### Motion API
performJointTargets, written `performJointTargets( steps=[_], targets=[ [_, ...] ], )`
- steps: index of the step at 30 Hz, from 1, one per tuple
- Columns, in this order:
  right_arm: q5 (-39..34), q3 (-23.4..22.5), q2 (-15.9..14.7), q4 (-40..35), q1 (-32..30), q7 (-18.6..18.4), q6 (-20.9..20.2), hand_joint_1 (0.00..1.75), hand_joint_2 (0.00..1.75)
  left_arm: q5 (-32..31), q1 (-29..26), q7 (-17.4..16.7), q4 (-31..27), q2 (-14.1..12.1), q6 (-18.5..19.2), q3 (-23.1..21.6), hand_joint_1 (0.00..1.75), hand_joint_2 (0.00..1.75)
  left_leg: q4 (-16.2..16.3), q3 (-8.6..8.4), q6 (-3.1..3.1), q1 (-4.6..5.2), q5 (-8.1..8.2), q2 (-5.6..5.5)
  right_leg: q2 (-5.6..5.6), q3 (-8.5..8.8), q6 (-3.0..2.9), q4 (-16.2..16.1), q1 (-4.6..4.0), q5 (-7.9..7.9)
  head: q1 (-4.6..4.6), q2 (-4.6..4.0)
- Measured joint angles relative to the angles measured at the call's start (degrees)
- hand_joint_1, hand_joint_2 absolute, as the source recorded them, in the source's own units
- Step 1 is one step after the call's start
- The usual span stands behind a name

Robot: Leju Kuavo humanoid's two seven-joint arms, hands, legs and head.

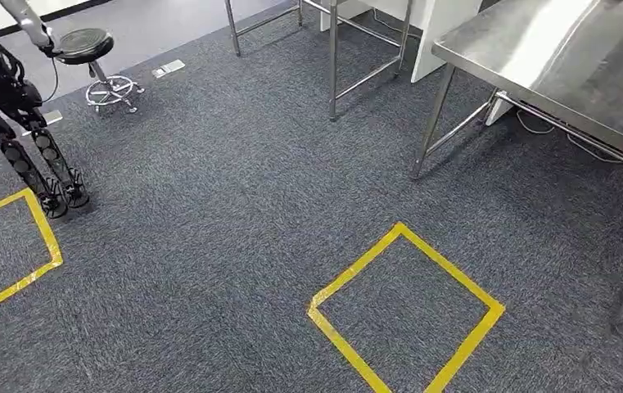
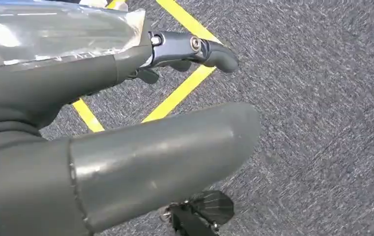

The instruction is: Take the parts from the cabinet and place them on the table.

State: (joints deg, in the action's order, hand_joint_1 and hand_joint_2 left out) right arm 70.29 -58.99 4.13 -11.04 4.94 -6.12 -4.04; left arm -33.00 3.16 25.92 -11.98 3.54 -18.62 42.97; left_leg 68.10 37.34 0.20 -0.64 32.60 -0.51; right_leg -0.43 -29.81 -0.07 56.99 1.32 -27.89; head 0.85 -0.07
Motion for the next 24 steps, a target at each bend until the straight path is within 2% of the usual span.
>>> performJointTargets(
  steps=[1, 2, 3, 4, 5, 6, 7, 8, 11, 12, 13, 14, 16, 17, 18, 19, 21, 22, 23, 24],
  targets=[
    [0.1, 0.0, 0.0, 0.0, 0.0, 0.0, 0.0, 0.00, 1.75, 0.0, 0.0, 0.0, 0.0, 0.0, 0.0, 0.0, 0.00, 0.00, 4.5, 2.22, -0.14, -0.03, 1.73, 0.19, -0.17, -0.05, -0.03, 0.0, -0.09, -0.02, -0.02, 0.00],
    [0.2, 0.0, 0.0, 0.0, -0.1, 0.0, 0.0, 0.00, 1.75, 0.0, -0.1, 0.0, 0.0, 0.0, 0.0, 0.0, 0.00, 0.00, 7.3, 3.73, -0.11, -0.02, 2.36, 0.27, -0.34, -0.09, -0.06, 0.0, -0.22, -0.05, 0.00, 0.00],
    [0.3, 0.0, 0.0, 0.0, -0.1, 0.0, 0.0, 0.00, 1.75, 0.0, -0.2, 0.0, 0.0, 0.0, 0.0, 0.0, 0.00, 0.00, 7.3, 3.91, 0.06, -0.02, 1.54, 0.29, -0.47, -0.06, -0.08, 0.0, -0.31, -0.07, -0.02, 0.00],
    [0.3, 0.0, 0.0, 0.0, 0.0, 0.0, 0.0, 0.00, 1.75, 0.0, -0.1, 0.0, 0.0, 0.0, 0.0, 0.0, 0.00, 0.00, 4.5, 2.67, 0.38, -0.01, -0.53, 0.31, -0.56, 0.00, -0.15, 0.0, -0.44, -0.12, -0.02, 0.00],
    [0.3, 0.0, 0.0, 0.0, 0.0, 0.0, 0.0, 0.00, 1.75, 0.0, -0.1, 0.0, 0.0, 0.0, 0.0, 0.1, 0.00, 0.00, -0.9, -0.02, 0.88, 0.09, -3.39, 0.38, -0.63, 0.12, -0.20, 0.0, -0.60, -0.16, 0.00, 0.00],
    [0.4, 0.1, 0.1, 0.0, 0.1, 0.0, 0.0, 0.00, 1.75, 0.0, -0.1, 0.0, 0.0, 0.0, 0.0, 0.1, 0.00, 0.00, -6.0, -2.71, 1.49, 0.24, -5.57, 0.62, -0.67, 0.22, -0.21, 0.0, -0.64, -0.18, -0.02, 0.00],
    [0.5, 0.1, 0.3, 0.0, 0.1, 0.0, 0.0, 0.00, 1.75, 0.0, 0.0, 0.0, 0.0, -0.2, 0.0, 0.1, 0.00, 0.00, -10.5, -4.90, 2.29, 0.74, -6.17, 1.70, -0.74, 0.27, -0.21, -0.1, -0.61, -0.20, 0.02, 0.00],
    [0.5, 0.2, 0.3, 0.0, 0.1, 0.0, 0.0, 0.00, 1.75, -0.1, 0.2, 0.0, 0.0, -0.1, 0.0, 0.0, 0.00, 0.00, -10.5, -4.84, 2.21, 0.92, -6.13, 1.85, -0.87, 0.16, -0.03, -0.1, -1.20, -0.31, 0.02, 0.00],
    [0.5, 0.3, 0.4, 0.0, 0.1, 0.0, 0.0, 0.00, 1.75, -0.1, 0.2, -0.1, 0.0, -0.3, 0.0, 0.1, 0.00, 0.00, -10.7, -4.61, 2.62, 1.38, -6.26, 1.21, -1.40, 0.22, 0.31, -0.5, -0.83, -0.19, -0.02, 0.00],
    [0.5, 0.3, 0.4, 0.0, 0.1, 0.0, 0.0, 0.00, 1.75, -0.1, 0.2, -0.1, 0.0, -0.3, 0.0, 0.1, 0.00, 0.00, -12.1, -5.36, 2.97, 1.04, -7.07, 1.00, -1.40, 0.22, 0.71, -0.4, -1.37, -0.38, -0.02, 0.00],
    [0.6, 0.3, 0.2, 0.0, 0.1, 0.0, 0.1, 0.00, 1.75, -0.1, 0.2, -0.1, 0.0, -0.1, 0.0, 0.1, 0.00, 0.00, -12.8, -5.78, 2.94, 0.86, -7.50, 0.95, -0.87, -0.38, 0.65, 0.8, -1.14, -1.09, 0.13, 0.00],
    [0.6, 0.3, 0.2, 0.0, 0.1, 0.0, 0.1, 0.00, 1.75, -0.1, 0.3, -0.1, 0.0, -0.1, 0.0, 0.1, 0.00, 0.00, -13.0, -5.82, 3.38, 0.81, -7.68, 0.79, -0.31, -1.95, 0.12, 4.2, -1.15, -3.04, 0.15, 0.00],
    [0.6, 0.3, 0.2, 0.0, 0.1, 0.0, 0.1, 0.00, 1.75, -0.1, 0.3, -0.1, 0.0, 0.0, 0.0, 0.1, 0.00, 0.00, -13.0, -5.65, 3.46, 0.97, -7.71, 0.34, -0.08, -6.29, -0.36, 13.0, -0.82, -6.68, 0.17, 0.00],
    [0.6, 0.3, 0.2, 0.0, 0.0, 0.0, 0.1, 0.00, 1.75, -0.1, 0.3, -0.2, 0.0, 0.0, 0.0, 0.1, 0.00, 0.00, -13.0, -5.57, 3.46, 1.00, -7.71, 0.13, -0.07, -8.02, -0.18, 16.4, -0.70, -7.69, 0.22, 0.00],
    [0.6, 0.3, 0.2, 0.0, -0.1, 0.0, 0.1, 0.00, 1.75, -0.1, 0.2, -0.2, 0.0, 0.0, 0.0, 0.1, 0.00, 0.00, -12.9, -5.57, 3.43, 1.00, -7.70, -0.14, -0.06, -8.51, 0.30, 17.4, -0.59, -7.53, 0.17, 0.00],
    [0.6, 0.3, 0.1, 0.0, -0.1, 0.0, 0.1, 0.00, 1.75, -0.1, 0.2, -0.2, 0.0, 0.1, 0.0, 0.1, 0.00, 0.00, -12.9, -5.60, 3.38, 0.97, -7.68, -0.45, -0.06, -7.51, 0.99, 15.3, -0.50, -6.27, 0.22, 0.00],
    [0.6, 0.3, -0.1, 0.0, -0.1, 0.0, 0.1, 0.00, 1.75, -0.2, 0.2, -0.2, 0.0, 0.3, 0.0, 0.1, 0.00, 0.00, -12.1, -5.47, 2.94, 0.83, -7.38, -1.03, 0.09, -2.56, 2.50, 5.3, 0.01, -2.09, 0.20, 0.00],
    [0.6, 0.3, -0.1, 0.0, 0.0, 0.0, 0.1, 0.00, 1.75, -0.2, 0.2, -0.2, 0.0, 0.3, 0.0, 0.1, 0.00, 0.00, -11.4, -5.16, 2.43, 0.81, -7.03, -1.25, 0.61, -0.33, 2.76, 0.7, 0.32, -0.89, 0.24, 0.00],
    [0.6, 0.4, -0.1, 0.0, 0.1, 0.0, 0.0, 0.00, 1.75, -0.3, 0.2, -0.2, 0.0, 0.3, 0.0, 0.1, 0.00, 0.00, -10.7, -4.84, 1.85, 1.33, -6.61, -1.44, 0.88, -0.64, 2.14, 0.9, -0.16, -1.05, 0.31, 0.00],
    [0.6, 0.4, 0.0, 0.0, 0.1, 0.0, 0.0, 0.00, 1.75, -0.4, 0.2, -0.2, 0.0, 0.3, 0.0, 0.1, 0.00, 0.00, -10.4, -4.73, 1.65, 1.23, -6.41, -1.48, 0.68, -0.82, 1.50, 1.0, -0.24, -0.99, 0.17, 0.00]
  ],
)
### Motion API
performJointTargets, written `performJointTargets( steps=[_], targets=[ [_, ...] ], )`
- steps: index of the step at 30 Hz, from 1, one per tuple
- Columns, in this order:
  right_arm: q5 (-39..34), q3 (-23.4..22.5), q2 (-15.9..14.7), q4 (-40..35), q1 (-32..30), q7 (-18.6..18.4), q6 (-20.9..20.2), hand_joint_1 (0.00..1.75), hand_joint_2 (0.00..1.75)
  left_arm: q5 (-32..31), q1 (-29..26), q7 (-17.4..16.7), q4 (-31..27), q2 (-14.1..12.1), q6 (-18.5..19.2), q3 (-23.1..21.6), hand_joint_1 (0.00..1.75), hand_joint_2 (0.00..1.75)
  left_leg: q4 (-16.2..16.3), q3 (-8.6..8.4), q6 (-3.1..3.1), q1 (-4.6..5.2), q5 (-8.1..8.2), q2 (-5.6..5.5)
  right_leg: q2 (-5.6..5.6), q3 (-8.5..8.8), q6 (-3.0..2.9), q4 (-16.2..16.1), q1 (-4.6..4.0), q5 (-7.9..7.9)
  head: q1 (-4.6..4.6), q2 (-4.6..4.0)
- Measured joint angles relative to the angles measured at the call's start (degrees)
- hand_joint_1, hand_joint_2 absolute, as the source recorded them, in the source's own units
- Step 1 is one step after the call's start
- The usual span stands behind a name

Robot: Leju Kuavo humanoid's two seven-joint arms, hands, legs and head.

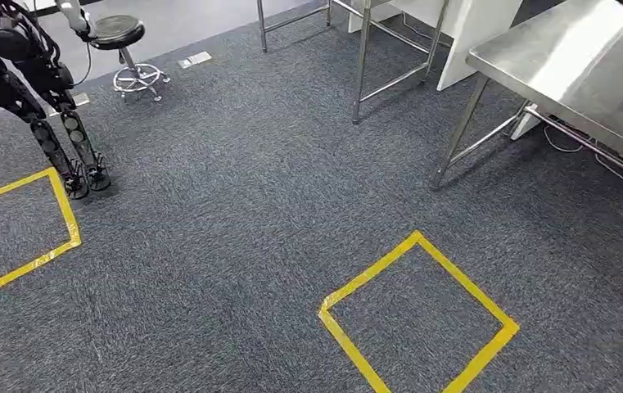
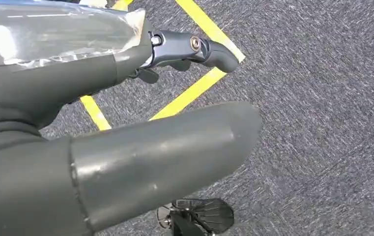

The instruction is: Take the parts from the cabinet and place them on the table.

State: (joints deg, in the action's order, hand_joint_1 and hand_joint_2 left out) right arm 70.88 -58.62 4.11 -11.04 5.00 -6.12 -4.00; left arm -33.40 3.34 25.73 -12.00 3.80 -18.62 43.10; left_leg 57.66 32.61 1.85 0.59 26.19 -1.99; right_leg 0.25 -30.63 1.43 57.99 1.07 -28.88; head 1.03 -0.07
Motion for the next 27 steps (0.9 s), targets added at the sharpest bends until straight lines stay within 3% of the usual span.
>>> performJointTargets(
  steps=[2, 3, 4, 5, 7, 8, 9, 10, 11, 12, 13, 14, 17, 18, 19, 20, 22, 23, 24, 25, 26, 27],
  targets=[
    [0.0, 0.0, 0.0, 0.0, 0.0, 0.0, 0.0, 0.00, 1.75, 0.0, -0.1, 0.0, 0.0, 0.0, 0.0, 0.0, 0.00, 0.00, 0.0, 0.09, -0.23, -0.23, -0.14, -0.12, -0.14, 0.49, -0.58, 0.0, -0.12, 0.10, -0.17, 0.00],
    [0.0, 0.0, 0.0, 0.0, 0.0, 0.0, 0.0, 0.00, 1.75, 0.0, -0.1, 0.0, 0.0, 0.0, 0.0, 0.0, 0.00, 0.00, 0.3, 0.30, -0.34, -0.41, -0.11, -0.19, -0.27, 0.48, -1.08, -0.1, 0.45, 0.42, -0.15, 0.00],
    [0.0, 0.0, 0.1, 0.0, 0.0, 0.0, 0.0, 0.00, 1.75, 0.0, -0.2, 0.0, 0.0, 0.0, 0.0, 0.0, 0.00, 0.00, 1.2, 0.56, -0.68, -0.57, 0.73, 0.25, -0.37, 0.54, -1.22, -0.2, 0.38, 0.51, -0.20, 0.00],
    [0.0, 0.0, 0.0, 0.0, 0.0, 0.0, 0.0, 0.00, 1.75, -0.1, -0.2, 0.0, 0.0, 0.1, 0.0, 0.0, 0.00, 0.00, 3.8, 1.67, -1.08, -0.70, 2.66, 0.94, -0.45, 0.54, -1.49, -0.2, 0.39, 0.52, -0.55, 0.00],
    [0.0, 0.0, 0.0, 0.0, 0.0, 0.0, 0.0, 0.00, 1.75, -0.1, -0.1, 0.0, 0.0, 0.1, 0.0, 0.0, 0.00, 0.00, 12.8, 5.98, -1.73, -1.01, 7.21, 1.57, -0.74, 0.45, -1.73, -0.2, 0.08, 0.54, -0.61, 0.00],
    [0.0, 0.0, 0.0, 0.0, -0.1, 0.0, 0.0, 0.00, 1.75, -0.1, -0.1, 0.0, 0.0, 0.1, 0.0, 0.0, 0.00, 0.00, 16.9, 8.09, -1.85, -1.09, 8.55, 1.67, -0.91, 0.39, -1.77, -0.2, -0.06, 0.51, -0.59, 0.00],
    [0.0, 0.0, 0.0, 0.0, -0.1, 0.0, 0.0, 0.00, 1.75, -0.1, -0.2, 0.0, 0.0, 0.1, 0.0, 0.0, 0.00, 0.00, 18.4, 9.04, -1.81, -1.14, 8.40, 1.74, -1.06, 0.37, -1.78, -0.2, -0.21, 0.50, -0.61, 0.00],
    [0.0, 0.0, 0.0, 0.0, -0.1, 0.0, 0.1, 0.00, 1.75, -0.2, -0.2, 0.0, 0.0, 0.1, 0.1, 0.0, 0.00, 0.00, 17.2, 8.66, -1.62, -1.15, 7.11, 1.79, -1.16, 0.40, -1.80, -0.2, -0.31, 0.47, -0.59, 0.00],
    [0.0, 0.0, 0.0, 0.0, -0.1, 0.0, 0.0, 0.00, 1.75, -0.2, -0.2, 0.0, 0.0, 0.1, 0.1, 0.0, 0.00, 0.00, 13.5, 6.94, -1.27, -1.13, 4.77, 1.80, -1.23, 0.46, -1.87, -0.2, -0.45, 0.43, -0.61, 0.00],
    [0.0, 0.0, 0.0, 0.0, 0.0, 0.0, 0.0, 0.00, 1.75, -0.2, -0.2, 0.0, 0.0, 0.1, 0.1, 0.0, 0.00, 0.00, 7.4, 3.79, -0.62, -0.95, 1.82, 1.91, -1.28, 0.59, -1.89, -0.2, -0.58, 0.41, -0.59, 0.00],
    [0.0, 0.0, 0.1, 0.0, 0.0, 0.0, 0.0, 0.00, 1.75, -0.2, -0.1, 0.0, 0.0, 0.0, 0.1, 0.0, 0.00, 0.00, 2.4, 1.10, 0.34, -0.53, 0.01, 2.59, -1.33, 0.68, -1.90, -0.3, -0.60, 0.41, -0.59, 0.00],
    [0.0, 0.0, 0.5, 0.0, 0.0, 0.0, 0.0, 0.00, 1.75, -0.2, 0.1, 0.0, 0.0, -0.3, 0.1, 0.0, 0.00, 0.00, 0.8, 0.32, 0.93, -0.11, 0.69, 3.66, -1.44, 0.70, -1.83, -0.3, -0.70, 0.38, -0.50, 0.00],
    [0.0, 0.0, 0.5, 0.0, 0.0, 0.0, 0.1, 0.00, 1.75, -0.2, 0.2, 0.0, 0.0, -0.4, 0.0, 0.0, 0.00, 0.00, 0.3, 0.39, 1.40, 0.48, 0.36, 3.14, -2.02, 0.74, -1.44, -0.7, -0.49, 0.40, -0.61, 0.00],
    [0.0, 0.0, 0.6, 0.0, 0.1, 0.0, 0.1, 0.00, 1.75, -0.2, 0.2, 0.0, 0.0, -0.5, 0.0, 0.0, 0.00, 0.00, -0.7, 0.07, 1.90, 0.46, -0.15, 2.78, -2.27, 1.11, -1.04, -1.3, -0.90, 0.63, -0.63, 0.00],
    [0.0, 0.0, 0.5, 0.0, 0.0, 0.0, 0.1, 0.00, 1.75, -0.2, 0.2, 0.0, 0.0, -0.5, 0.0, 0.0, 0.00, 0.00, -2.3, -0.97, 1.75, -0.35, -1.19, 2.72, -1.90, 0.83, -1.03, -0.4, -1.00, 0.20, -0.52, 0.00],
    [0.0, 0.0, 0.4, 0.0, 0.0, 0.1, 0.1, 0.00, 1.75, -0.2, 0.3, 0.1, 0.0, -0.4, 0.0, 0.0, 0.00, 0.00, -3.0, -1.33, 2.09, -0.22, -1.51, 2.50, -1.21, 0.05, -1.24, 0.9, -0.98, -0.77, -0.48, 0.00],
    [0.0, 0.0, 0.4, 0.0, 0.0, 0.2, 0.0, 0.00, 1.75, -0.2, 0.4, 0.2, 0.0, -0.4, 0.0, 0.0, 0.00, 0.00, -3.0, -1.09, 2.23, -0.19, -1.66, 2.11, -0.70, -3.91, -1.90, 9.1, -0.72, -4.78, -0.46, 0.00],
    [0.0, 0.0, 0.3, 0.0, 0.0, 0.2, 0.0, 0.00, 1.75, -0.2, 0.4, 0.2, 0.0, -0.4, 0.0, 0.0, 0.00, 0.00, -3.0, -0.98, 2.23, -0.13, -1.66, 1.91, -0.64, -6.27, -1.87, 13.9, -0.50, -6.57, -0.46, 0.00],
    [0.0, 0.0, 0.3, 0.0, -0.1, 0.2, 0.0, 0.00, 1.75, -0.2, 0.4, 0.2, 0.0, -0.4, 0.0, 0.0, 0.00, 0.00, -3.0, -0.90, 2.15, -0.15, -1.71, 1.67, -0.61, -7.72, -1.48, 16.9, -0.34, -7.22, -0.46, 0.00],
    [0.0, 0.0, 0.3, 0.0, -0.2, 0.3, 0.0, 0.00, 1.75, -0.2, 0.3, 0.2, 0.0, -0.3, 0.0, 0.0, 0.00, 0.00, -3.0, -0.92, 2.06, -0.23, -1.72, 1.37, -0.61, -7.56, -0.83, 16.4, -0.18, -6.52, -0.46, 0.00],
    [0.0, 0.0, 0.2, 0.0, -0.2, 0.3, 0.0, 0.00, 1.75, -0.2, 0.3, 0.2, 0.0, -0.3, 0.0, 0.1, 0.00, 0.00, -2.9, -0.95, 1.88, -0.33, -1.70, 1.03, -0.61, -5.90, 0.07, 13.0, 0.08, -4.77, -0.46, 0.00],
    [0.0, 0.0, 0.2, 0.0, -0.1, 0.4, 0.1, 0.00, 1.75, -0.2, 0.4, 0.3, 0.0, -0.3, 0.0, 0.1, 0.00, 0.00, -2.6, -0.96, 1.53, -0.51, -1.60, 0.71, -0.59, -3.19, 0.96, 7.5, 0.36, -2.44, -0.46, 0.00]
  ],
)
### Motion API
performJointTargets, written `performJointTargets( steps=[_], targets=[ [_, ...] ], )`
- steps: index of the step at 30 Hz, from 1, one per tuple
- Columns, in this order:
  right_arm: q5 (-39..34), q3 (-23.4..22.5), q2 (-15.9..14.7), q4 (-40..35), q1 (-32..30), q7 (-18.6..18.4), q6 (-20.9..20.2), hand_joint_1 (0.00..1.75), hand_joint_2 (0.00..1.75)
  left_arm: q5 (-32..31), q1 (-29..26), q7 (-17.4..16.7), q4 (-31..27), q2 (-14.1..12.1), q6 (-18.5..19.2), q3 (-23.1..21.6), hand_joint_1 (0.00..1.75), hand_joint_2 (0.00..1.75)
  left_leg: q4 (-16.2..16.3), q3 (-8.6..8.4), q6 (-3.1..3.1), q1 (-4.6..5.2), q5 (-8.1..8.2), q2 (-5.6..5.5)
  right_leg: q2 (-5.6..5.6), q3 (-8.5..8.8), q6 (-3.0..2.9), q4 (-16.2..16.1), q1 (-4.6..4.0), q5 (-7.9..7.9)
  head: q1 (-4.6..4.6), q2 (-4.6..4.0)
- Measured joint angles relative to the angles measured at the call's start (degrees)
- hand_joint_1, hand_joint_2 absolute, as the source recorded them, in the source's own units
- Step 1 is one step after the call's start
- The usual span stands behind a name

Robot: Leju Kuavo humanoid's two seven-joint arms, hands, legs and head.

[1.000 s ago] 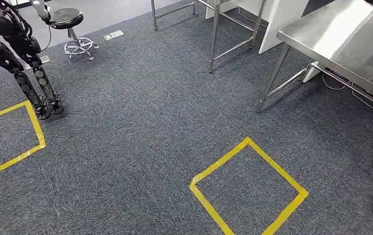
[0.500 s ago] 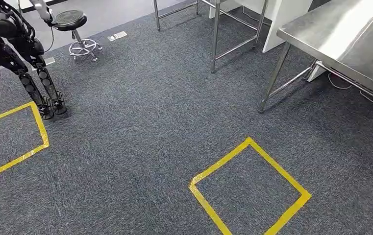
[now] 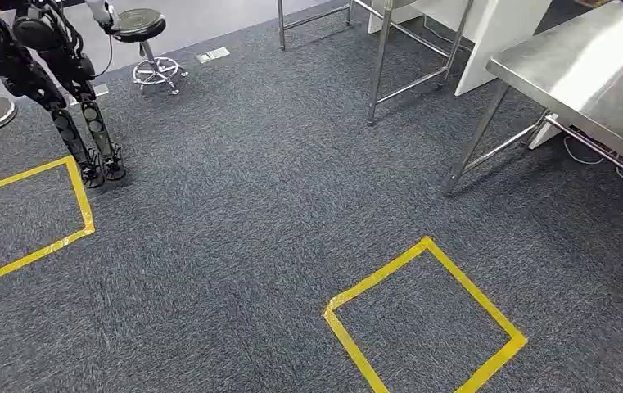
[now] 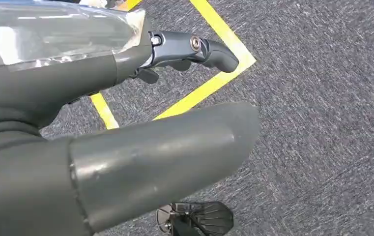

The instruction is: Take the parts from the cabinet and place them on the table.

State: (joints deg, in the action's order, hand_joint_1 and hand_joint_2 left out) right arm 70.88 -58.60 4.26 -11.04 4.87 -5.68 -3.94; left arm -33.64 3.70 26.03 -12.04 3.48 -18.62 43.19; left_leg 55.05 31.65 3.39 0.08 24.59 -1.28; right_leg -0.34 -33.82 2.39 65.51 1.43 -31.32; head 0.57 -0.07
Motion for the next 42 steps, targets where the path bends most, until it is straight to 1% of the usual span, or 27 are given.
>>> performJointTargets(
  steps=[1, 2, 4, 7, 9, 11, 12, 13, 14, 16, 17, 18, 21, 22, 23, 24, 26, 27, 28, 29, 32, 33, 34, 36, 37, 39, 42],
  targets=[
    [0.0, 0.0, 0.0, 0.0, 0.1, 0.1, 0.0, 0.00, 1.75, 0.0, 0.0, 0.1, 0.0, 0.0, 0.0, 0.0, 0.00, 0.00, 0.5, 0.10, -0.42, -0.13, 0.26, -0.24, 0.17, 2.75, 0.69, -5.4, 0.33, 1.96, 0.00, 0.00],
    [0.0, 0.0, 0.2, 0.0, 0.1, 0.2, 0.0, 0.00, 1.75, 0.0, 0.0, 0.2, 0.0, -0.2, 0.0, 0.1, 0.00, 0.00, 1.4, 0.61, -1.03, -0.02, 0.67, -0.35, 0.80, 3.71, 0.74, -7.9, 0.62, 2.32, 0.13, 0.00],
    [0.0, 0.0, 0.3, 0.0, 0.3, 0.3, 0.0, 0.00, 1.75, 0.0, 0.0, 0.3, 0.0, -0.3, 0.0, 0.2, 0.00, 0.00, 2.3, 1.12, -1.73, 0.30, 1.16, -0.61, 0.75, 3.50, -0.60, -7.7, 0.19, 2.42, -0.11, 0.00],
    [0.1, 0.0, 0.3, 0.0, 0.3, 0.3, 0.0, 0.00, 1.75, 0.0, -0.1, 0.4, 0.0, -0.4, 0.0, 0.2, 0.00, 0.00, 2.8, 1.40, -2.13, -0.38, 1.38, -0.54, 0.40, 3.92, -1.65, -7.9, 0.39, 2.90, -0.13, 0.00],
    [0.1, 0.0, 0.3, 0.0, 0.3, 0.3, 0.0, 0.00, 1.75, -0.1, 0.0, 0.4, 0.0, -0.4, 0.0, 0.2, 0.00, 0.00, 7.8, 3.48, -2.75, -0.50, 4.90, 0.61, 0.24, 3.96, -2.03, -7.9, 0.20, 2.91, -0.33, 0.00],
    [0.1, 0.0, 0.3, 0.0, 0.3, 0.3, 0.0, 0.00, 1.75, -0.1, 0.0, 0.5, 0.0, -0.4, 0.0, 0.2, 0.00, 0.00, 17.7, 8.31, -3.16, -0.70, 9.47, 0.90, -0.11, 3.84, -2.14, -7.8, -0.12, 2.84, -0.33, 0.00],
    [0.1, 0.0, 0.3, 0.0, 0.2, 0.3, 0.0, 0.00, 1.75, -0.1, 0.0, 0.6, 0.0, -0.4, 0.0, 0.2, 0.00, 0.00, 20.9, 10.05, -3.17, -0.74, 10.22, 0.96, -0.27, 3.80, -2.18, -7.8, -0.22, 2.81, -0.33, 0.00],
    [0.1, 0.0, 0.3, 0.0, 0.3, 0.4, 0.0, 0.00, 1.75, -0.1, -0.1, 0.6, 0.0, -0.4, 0.0, 0.2, 0.00, 0.00, 21.2, 10.34, -3.03, -0.73, 9.51, 1.02, -0.39, 3.85, -2.21, -7.8, -0.30, 2.78, -0.33, 0.00],
    [0.1, 0.0, 0.3, 0.0, 0.3, 0.4, 0.0, 0.00, 1.75, -0.1, -0.1, 0.6, 0.0, -0.4, 0.0, 0.2, 0.00, 0.00, 19.1, 9.50, -2.80, -0.72, 7.81, 1.05, -0.49, 3.91, -2.27, -7.8, -0.40, 2.73, -0.33, 0.00],
    [0.1, 0.0, 0.5, 0.0, 0.4, 0.5, 0.0, 0.00, 1.75, -0.1, 0.0, 0.7, 0.0, -0.5, 0.0, 0.2, 0.00, 0.00, 8.6, 4.25, -1.81, -0.57, 2.49, 1.25, -0.60, 4.20, -2.37, -7.9, -0.58, 2.63, -0.33, 0.00],
    [0.1, 0.0, 0.6, 0.0, 0.4, 0.5, -0.1, 0.00, 1.75, -0.1, 0.0, 0.7, 0.0, -0.6, 0.0, 0.2, 0.00, 0.00, 4.1, 1.86, -1.03, -0.15, 1.09, 2.03, -0.62, 4.23, -2.40, -7.9, -0.55, 2.62, -0.31, 0.00],
    [0.0, 0.0, 0.8, 0.0, 0.4, 0.5, -0.1, 0.00, 1.75, -0.1, 0.2, 0.7, 0.0, -0.7, 0.0, 0.2, 0.00, 0.00, 3.2, 1.57, -0.91, 0.19, 1.72, 2.73, -0.72, 4.13, -2.17, -7.9, -1.13, 2.49, -0.31, 0.00],
    [0.1, 0.0, 0.9, 0.0, 0.4, 0.5, -0.1, 0.00, 1.75, 0.0, 0.2, 0.8, 0.0, -0.9, 0.0, 0.3, 0.00, 0.00, 2.9, 1.76, -0.43, 0.71, 1.56, 2.03, -1.20, 4.26, -1.86, -8.5, -0.70, 2.65, -0.33, 0.00],
    [0.0, 0.0, 0.9, 0.0, 0.4, 0.5, -0.2, 0.00, 1.75, 0.0, 0.2, 0.8, 0.0, -0.9, 0.0, 0.3, 0.00, 0.00, 1.5, 0.96, -0.08, 0.58, 0.85, 1.78, -1.33, 4.46, -1.40, -8.7, -1.14, 2.58, -0.28, 0.00],
    [0.0, 0.0, 0.9, 0.0, 0.4, 0.5, -0.2, 0.00, 1.75, 0.0, 0.2, 0.8, 0.0, -0.8, 0.0, 0.3, 0.00, 0.00, 0.5, 0.41, -0.07, 0.12, 0.32, 1.79, -1.02, 3.85, -1.50, -7.4, -1.01, 1.87, -0.18, 0.00],
    [0.0, 0.1, 0.8, 0.0, 0.4, 0.5, -0.2, 0.00, 1.75, 0.0, 0.2, 0.9, 0.0, -0.7, 0.0, 0.3, 0.00, 0.00, 0.2, 0.28, 0.42, 0.11, 0.05, 1.61, -0.48, 2.47, -1.96, -4.4, -1.03, 0.06, -0.15, 0.00],
    [0.0, 0.1, 0.8, 0.0, 0.3, 0.5, -0.2, 0.00, 1.75, 0.0, 0.3, 0.9, 0.0, -0.7, 0.0, 0.3, 0.00, 0.00, 0.2, 0.36, 0.44, 0.25, 0.04, 1.21, -0.15, -2.04, -2.46, 4.7, -0.79, -3.67, -0.13, 0.00],
    [0.0, 0.1, 0.8, 0.0, 0.3, 0.5, -0.2, 0.00, 1.75, 0.0, 0.2, 0.9, 0.0, -0.7, 0.0, 0.3, 0.00, 0.00, 0.2, 0.44, 0.43, 0.29, 0.05, 0.97, -0.12, -4.14, -2.26, 8.7, -0.66, -4.73, -0.11, 0.00],
    [0.0, 0.1, 0.7, 0.0, 0.2, 0.5, -0.2, 0.00, 1.75, 0.0, 0.2, 0.8, 0.0, -0.7, 0.0, 0.3, 0.00, 0.00, 0.3, 0.44, 0.40, 0.29, 0.06, 0.70, -0.12, -4.75, -1.79, 9.7, -0.63, -4.55, -0.11, 0.00],
    [0.0, 0.1, 0.7, 0.0, 0.2, 0.5, -0.2, 0.00, 1.75, 0.0, 0.2, 0.9, 0.0, -0.6, 0.0, 0.3, 0.00, 0.00, 0.3, 0.40, 0.36, 0.26, 0.08, 0.40, -0.12, -4.00, -1.12, 7.9, -0.48, -3.38, -0.09, 0.00],
    [0.0, 0.1, 0.5, 0.0, 0.2, 0.6, -0.2, 0.00, 1.75, 0.0, 0.2, 0.9, 0.0, -0.5, 0.0, 0.3, 0.00, 0.00, 1.6, 0.64, -0.55, 0.08, 0.67, -0.45, 0.42, 3.13, 0.77, -7.0, 0.23, 2.63, -0.09, 0.00],
    [0.1, 0.1, 0.6, 0.0, 0.4, 0.6, -0.2, 0.00, 1.75, 0.0, 0.2, 0.8, 0.0, -0.5, 0.0, 0.3, 0.00, 0.00, 2.4, 1.00, -1.18, 0.60, 1.17, -0.68, 0.63, 3.08, 0.03, -7.5, -0.32, 2.48, -0.04, 0.00],
    [0.1, 0.1, 0.7, 0.0, 0.4, 0.6, -0.2, 0.00, 1.75, 0.0, 0.2, 0.9, 0.0, -0.5, 0.0, 0.3, 0.00, 0.00, 2.6, 1.13, -1.36, 0.53, 1.42, -0.73, 0.47, 3.06, -0.72, -7.6, -0.11, 2.69, -0.20, 0.00],
    [0.1, 0.1, 0.7, 0.0, 0.4, 0.6, -0.2, 0.00, 1.75, 0.0, 0.1, 0.9, 0.0, -0.5, -0.1, 0.4, 0.00, 0.00, 2.5, 1.17, -1.60, 0.25, 1.28, -0.79, 0.35, 3.11, -1.38, -7.6, -0.46, 2.76, -0.22, 0.00],
    [0.1, 0.1, 0.7, 0.0, 0.4, 0.6, -0.2, 0.00, 1.75, 0.0, 0.1, 0.9, 0.0, -0.5, -0.1, 0.6, 0.00, 0.00, 2.8, 1.33, -1.71, 0.09, 1.31, -0.87, 0.28, 3.44, -1.79, -7.7, -0.03, 2.99, -0.22, 0.00],
    [0.1, 0.1, 0.7, 0.0, 0.4, 0.7, -0.2, 0.00, 1.75, 0.0, 0.0, 0.9, 0.0, -0.4, -0.2, 0.8, 0.00, 0.00, 5.7, 2.42, -2.35, -0.12, 3.51, 0.24, 0.12, 3.49, -2.34, -7.8, 0.09, 3.26, -0.44, 0.00],
    [0.1, 0.1, 0.7, 0.0, 0.3, 0.7, -0.2, 0.00, 1.75, 0.0, 0.1, 0.9, 0.0, -0.5, -0.2, 0.9, 0.00, 0.00, 19.3, 8.97, -3.18, -0.55, 10.33, 0.93, -0.28, 3.27, -2.35, -7.7, -0.19, 3.23, -0.50, 0.00]
  ],
)
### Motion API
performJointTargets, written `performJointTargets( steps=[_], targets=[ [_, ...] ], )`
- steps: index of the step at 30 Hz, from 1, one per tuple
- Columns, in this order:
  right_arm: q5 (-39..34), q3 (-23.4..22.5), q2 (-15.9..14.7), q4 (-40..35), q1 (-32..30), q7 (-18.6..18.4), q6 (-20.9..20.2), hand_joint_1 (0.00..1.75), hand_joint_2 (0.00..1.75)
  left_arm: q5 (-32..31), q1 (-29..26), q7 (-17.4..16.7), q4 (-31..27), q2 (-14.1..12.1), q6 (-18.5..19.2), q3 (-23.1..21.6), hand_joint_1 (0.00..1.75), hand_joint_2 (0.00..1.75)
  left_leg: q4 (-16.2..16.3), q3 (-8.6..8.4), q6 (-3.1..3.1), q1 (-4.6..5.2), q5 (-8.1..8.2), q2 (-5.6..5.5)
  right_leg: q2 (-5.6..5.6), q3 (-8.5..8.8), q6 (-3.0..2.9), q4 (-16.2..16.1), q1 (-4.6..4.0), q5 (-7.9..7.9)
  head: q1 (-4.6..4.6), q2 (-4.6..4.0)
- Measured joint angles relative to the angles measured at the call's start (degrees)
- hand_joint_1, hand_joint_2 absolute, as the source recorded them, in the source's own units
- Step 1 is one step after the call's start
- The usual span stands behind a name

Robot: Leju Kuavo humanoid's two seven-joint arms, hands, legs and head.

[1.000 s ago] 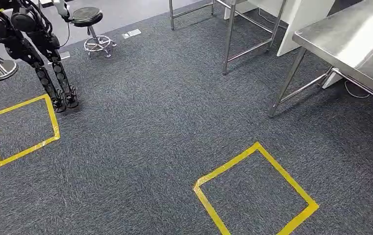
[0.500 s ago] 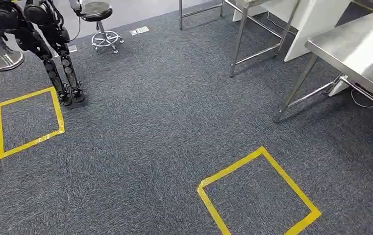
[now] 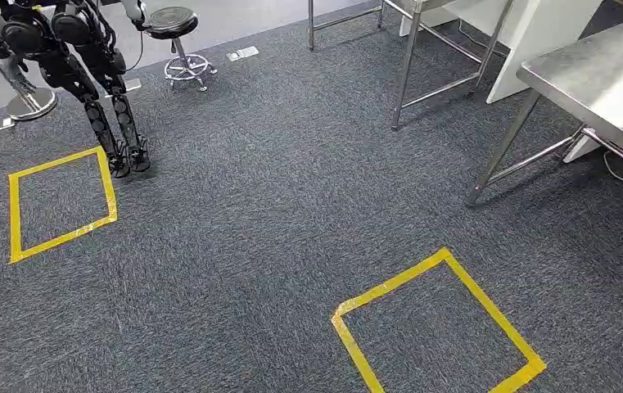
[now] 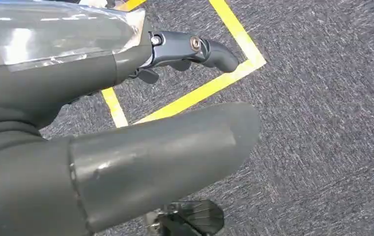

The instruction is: Take the parts from the cabinet and place them on the table.

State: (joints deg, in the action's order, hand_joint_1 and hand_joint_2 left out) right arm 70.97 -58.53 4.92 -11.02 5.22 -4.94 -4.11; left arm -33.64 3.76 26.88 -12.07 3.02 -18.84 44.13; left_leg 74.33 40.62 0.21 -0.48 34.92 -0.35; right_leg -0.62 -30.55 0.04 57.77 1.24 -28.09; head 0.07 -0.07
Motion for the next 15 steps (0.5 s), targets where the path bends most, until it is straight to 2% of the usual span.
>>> performJointTargets(
  steps=[1, 2, 3, 5, 6, 7, 8, 9, 10, 11, 12, 13, 15],
  targets=[
    [0.0, 0.0, 0.0, 0.0, 0.0, 0.0, 0.0, 0.00, 1.75, 0.0, -0.1, 0.0, 0.0, 0.0, 0.0, 0.0, 0.00, 0.00, 2.4, 1.34, 0.01, -0.09, 0.29, 0.05, -0.11, -0.06, -0.01, 0.0, -0.09, -0.01, -0.02, 0.00],
    [0.0, 0.0, 0.0, 0.0, 0.0, 0.0, 0.0, 0.00, 1.75, 0.0, -0.1, 0.0, 0.0, 0.1, 0.0, 0.0, 0.00, 0.00, 1.7, 1.16, 0.14, -0.12, -0.77, 0.11, -0.23, -0.05, -0.01, 0.0, -0.14, -0.02, 0.00, 0.00],
    [0.0, 0.0, 0.0, 0.0, 0.0, 0.0, 0.0, 0.00, 1.75, -0.2, -0.1, 0.1, 0.0, 0.1, 0.1, 0.0, 0.00, 0.00, -1.6, -0.36, 0.37, -0.11, -3.03, 0.14, -0.32, 0.02, -0.03, 0.0, -0.21, -0.05, -0.02, 0.00],
    [-0.1, 0.0, 0.1, 0.0, 0.1, 0.0, 0.0, 0.00, 1.75, -0.5, 0.0, 0.3, 0.0, 0.0, 0.3, 0.0, 0.00, 0.00, -13.2, -6.34, 1.36, 0.08, -8.25, 0.61, -0.42, 0.26, -0.06, -0.1, -0.29, -0.09, 0.00, 0.00],
    [-0.1, 0.0, 0.2, 0.0, 0.1, 0.0, 0.0, 0.00, 1.75, -0.6, 0.2, 0.3, 0.0, -0.2, 0.3, 0.0, 0.00, 0.00, -16.3, -7.79, 1.83, 0.51, -8.22, 1.74, -0.47, 0.30, -0.03, -0.1, -0.33, -0.13, 0.02, 0.00],
    [-0.1, 0.0, 0.2, 0.0, 0.1, 0.0, 0.0, 0.00, 1.75, -0.7, 0.3, 0.3, 0.0, -0.2, 0.4, 0.0, 0.00, 0.00, -16.3, -7.75, 1.95, 0.69, -8.35, 1.67, -0.53, 0.23, 0.20, -0.2, -0.70, -0.19, 0.06, 0.00],
    [-0.1, 0.0, 0.2, 0.0, 0.1, 0.0, 0.0, 0.00, 1.75, -0.8, 0.3, 0.4, 0.0, -0.2, 0.4, 0.0, 0.00, 0.00, -16.3, -7.64, 2.12, 0.90, -8.37, 1.44, -0.70, 0.21, 0.29, -0.3, -0.49, -0.17, -0.02, 0.00],
    [-0.1, 0.0, 0.2, 0.0, 0.1, 0.0, 0.1, 0.00, 1.75, -1.0, 0.2, 0.4, 0.0, -0.4, 0.4, 0.0, 0.00, 0.00, -16.3, -7.62, 2.24, 1.04, -8.39, 1.33, -0.86, 0.33, 0.58, -0.5, -0.44, -0.14, 0.04, 0.00],
    [-0.1, 0.0, 0.3, 0.0, 0.1, 0.0, 0.1, 0.00, 1.75, -1.0, 0.2, 0.4, 0.0, -0.5, 0.4, 0.0, 0.00, 0.00, -17.0, -7.81, 2.66, 1.10, -8.70, 1.04, -1.07, 0.65, 1.07, -1.0, -0.57, 0.06, -0.02, 0.00],
    [-0.1, 0.0, 0.4, 0.0, 0.1, 0.0, 0.1, 0.00, 1.75, -1.0, 0.2, 0.4, 0.0, -0.5, 0.4, 0.0, 0.00, 0.00, -18.7, -8.74, 3.01, 0.20, -9.66, 0.84, -1.04, 0.40, 1.14, -0.6, -0.78, -0.29, 0.06, 0.00],
    [-0.1, 0.0, 0.2, 0.0, 0.1, 0.0, 0.1, 0.00, 1.75, -1.1, 0.3, 0.3, 0.0, -0.3, 0.5, 0.0, 0.00, 0.00, -19.3, -9.25, 3.26, 0.50, -9.94, 0.75, -0.52, -0.18, 0.92, 1.0, -0.74, -1.36, 0.20, 0.00],
    [-0.1, 0.0, 0.3, 0.0, 0.1, 0.0, 0.1, 0.00, 1.75, -1.1, 0.4, 0.3, 0.0, -0.3, 0.5, 0.0, 0.00, 0.00, -19.4, -9.23, 3.58, 0.53, -10.17, 0.63, -0.06, -1.87, 0.47, 4.6, -0.68, -3.22, 0.22, 0.00],
    [-0.1, 0.0, 0.3, 0.0, 0.0, 0.0, 0.1, 0.00, 1.75, -1.2, 0.3, 0.1, 0.0, -0.3, 0.5, 0.0, 0.00, 0.00, -19.4, -9.04, 3.59, 0.77, -10.15, 0.15, 0.17, -6.30, 0.19, 13.6, -0.49, -6.88, 0.28, 0.00]
  ],
)
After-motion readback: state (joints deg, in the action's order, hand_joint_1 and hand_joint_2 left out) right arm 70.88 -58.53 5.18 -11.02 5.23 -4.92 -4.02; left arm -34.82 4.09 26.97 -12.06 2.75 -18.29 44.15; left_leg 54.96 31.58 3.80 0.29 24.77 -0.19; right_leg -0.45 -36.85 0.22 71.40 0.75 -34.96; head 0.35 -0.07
